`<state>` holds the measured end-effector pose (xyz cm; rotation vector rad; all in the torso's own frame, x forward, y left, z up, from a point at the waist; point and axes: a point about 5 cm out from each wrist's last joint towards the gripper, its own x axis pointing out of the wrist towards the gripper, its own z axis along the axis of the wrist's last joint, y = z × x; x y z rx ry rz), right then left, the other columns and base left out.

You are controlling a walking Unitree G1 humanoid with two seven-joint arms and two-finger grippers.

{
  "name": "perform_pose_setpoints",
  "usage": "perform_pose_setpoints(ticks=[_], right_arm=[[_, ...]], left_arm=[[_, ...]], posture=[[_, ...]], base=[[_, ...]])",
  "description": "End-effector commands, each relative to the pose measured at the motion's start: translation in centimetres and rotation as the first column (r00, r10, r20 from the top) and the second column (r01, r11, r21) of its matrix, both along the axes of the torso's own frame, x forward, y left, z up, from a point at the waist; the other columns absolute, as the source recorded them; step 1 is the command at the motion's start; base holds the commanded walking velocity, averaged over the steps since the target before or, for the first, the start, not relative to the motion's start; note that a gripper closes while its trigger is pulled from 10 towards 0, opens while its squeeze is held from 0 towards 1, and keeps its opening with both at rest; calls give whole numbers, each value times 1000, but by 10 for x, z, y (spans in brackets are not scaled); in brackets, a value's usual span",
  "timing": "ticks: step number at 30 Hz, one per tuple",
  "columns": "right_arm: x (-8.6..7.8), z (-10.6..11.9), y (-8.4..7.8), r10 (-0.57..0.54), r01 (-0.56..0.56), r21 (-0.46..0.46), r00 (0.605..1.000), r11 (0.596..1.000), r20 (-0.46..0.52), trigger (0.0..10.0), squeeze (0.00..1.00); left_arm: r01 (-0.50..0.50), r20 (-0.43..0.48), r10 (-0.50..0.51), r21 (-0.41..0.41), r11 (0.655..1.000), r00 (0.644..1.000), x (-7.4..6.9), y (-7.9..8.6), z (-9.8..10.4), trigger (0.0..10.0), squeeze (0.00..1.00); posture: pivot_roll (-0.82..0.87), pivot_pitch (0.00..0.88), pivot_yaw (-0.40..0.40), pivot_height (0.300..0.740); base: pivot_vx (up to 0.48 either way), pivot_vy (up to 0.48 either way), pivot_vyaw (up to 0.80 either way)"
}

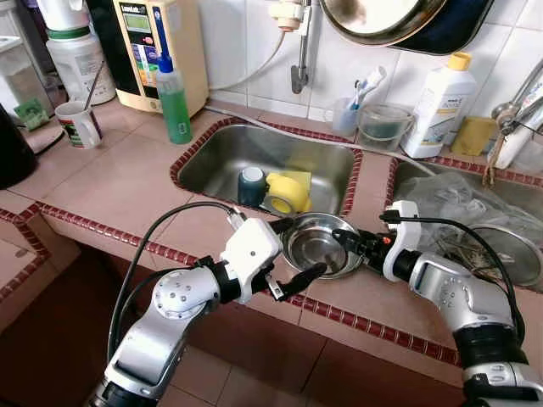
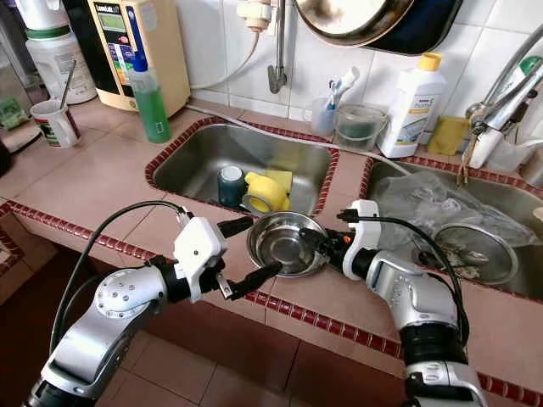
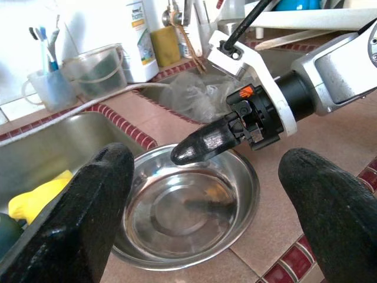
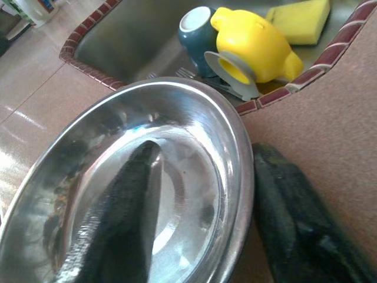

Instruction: Kitchen organization

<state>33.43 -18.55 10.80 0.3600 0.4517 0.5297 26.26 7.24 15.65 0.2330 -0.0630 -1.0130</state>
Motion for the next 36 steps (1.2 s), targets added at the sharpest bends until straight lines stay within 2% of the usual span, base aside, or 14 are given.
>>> perform_pose_setpoints(ticks=[1,2,5,7,15,29,33,36], right_arm=[[3,6,0,16,-16,13,1000,1000,5,1608,0],[3,6,1,20,-20,16,1000,1000,7,1176,0],[4,7,1,24,-24,17,1000,1000,8,1137,0],[4,6,0,27,-27,13,1000,1000,7,0,0],[6,8,-3,18,-18,24,1000,1000,4,0,0],[15,15,-12,-50,51,-16,997,999,57,0,0],[17,20,-15,-86,89,-19,990,996,115,0,0],[18,29,-18,-117,114,26,978,993,174,0,0]], left_arm=[[-3,26,4,-8,1000,1000,1,0,8,10000,0],[-4,26,4,-8,1000,1000,1,1,8,10000,0],[-7,27,7,-8,1000,1000,1,1,8,10000,0],[-11,29,11,-8,1000,1000,1,1,9,10000,0],[-11,33,11,-6,1000,999,2,2,9,10000,0],[11,25,-10,-9,1000,1000,-1,-1,7,10000,0],[11,24,-11,-9,1000,1000,-1,-2,7,10000,0],[-6,24,7,-19,1000,1000,2,-1,7,10000,0]], posture=[[-6,2,-42,740],[-6,2,-41,740],[-3,2,-42,740],[-2,2,-42,740],[-2,0,-38,740],[-6,0,-37,740],[-2,0,-41,740],[-2,0,-41,740]], base=[[0,0,0],[0,0,0],[0,0,0],[0,0,0],[0,0,0],[0,0,0],[0,0,0],[0,0,0]])
